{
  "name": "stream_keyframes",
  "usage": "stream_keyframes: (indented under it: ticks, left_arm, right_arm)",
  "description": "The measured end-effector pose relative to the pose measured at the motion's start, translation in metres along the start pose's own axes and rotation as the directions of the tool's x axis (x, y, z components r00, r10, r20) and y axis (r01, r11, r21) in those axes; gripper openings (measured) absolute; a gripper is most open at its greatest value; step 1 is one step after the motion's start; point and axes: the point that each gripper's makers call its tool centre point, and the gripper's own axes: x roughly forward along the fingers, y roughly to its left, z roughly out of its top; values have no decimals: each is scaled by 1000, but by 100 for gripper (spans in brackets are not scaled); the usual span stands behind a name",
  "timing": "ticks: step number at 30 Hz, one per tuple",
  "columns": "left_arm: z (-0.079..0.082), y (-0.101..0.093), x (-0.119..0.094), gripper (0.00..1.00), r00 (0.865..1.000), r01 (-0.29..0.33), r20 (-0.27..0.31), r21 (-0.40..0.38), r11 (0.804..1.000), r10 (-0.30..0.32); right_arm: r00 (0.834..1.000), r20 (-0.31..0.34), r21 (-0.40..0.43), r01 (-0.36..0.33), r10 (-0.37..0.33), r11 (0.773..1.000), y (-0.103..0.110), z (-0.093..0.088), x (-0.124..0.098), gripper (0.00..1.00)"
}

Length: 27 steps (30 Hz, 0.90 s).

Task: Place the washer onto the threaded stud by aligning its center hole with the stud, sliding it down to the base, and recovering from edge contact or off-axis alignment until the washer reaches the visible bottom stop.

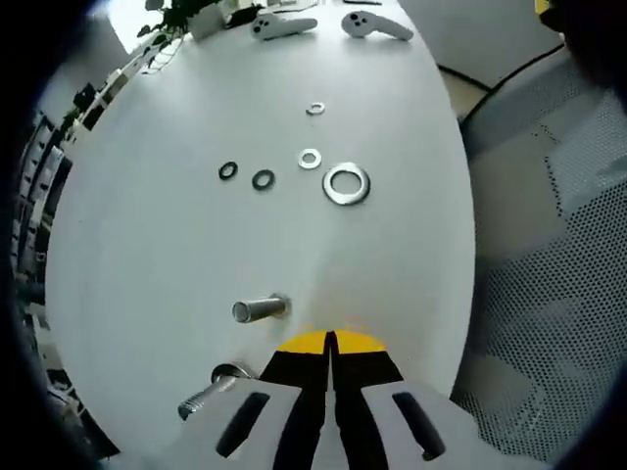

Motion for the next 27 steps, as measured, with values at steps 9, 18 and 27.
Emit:
stream_keyframes:
  ticks: [9, 18, 27]
  left_arm:
    - [11, 5, -26, 0, 997, -5, 81, -53, 999, 9]
    - [17, -1, -47, 2, 993, -13, 116, -51, 999, 19]
    - [42, -16, -45, 12, 991, -1, 131, 36, 999, -4]
  right_arm:
    - [1000, -4, -4, -3, 3, 1000, 0, 0, 1, 26]
    - [1000, -12, -5, -5, 5, 1000, 1, -1, 1, 26]
    - [1000, -4, -8, -8, 8, 1000, 2, 0, 0, 26]
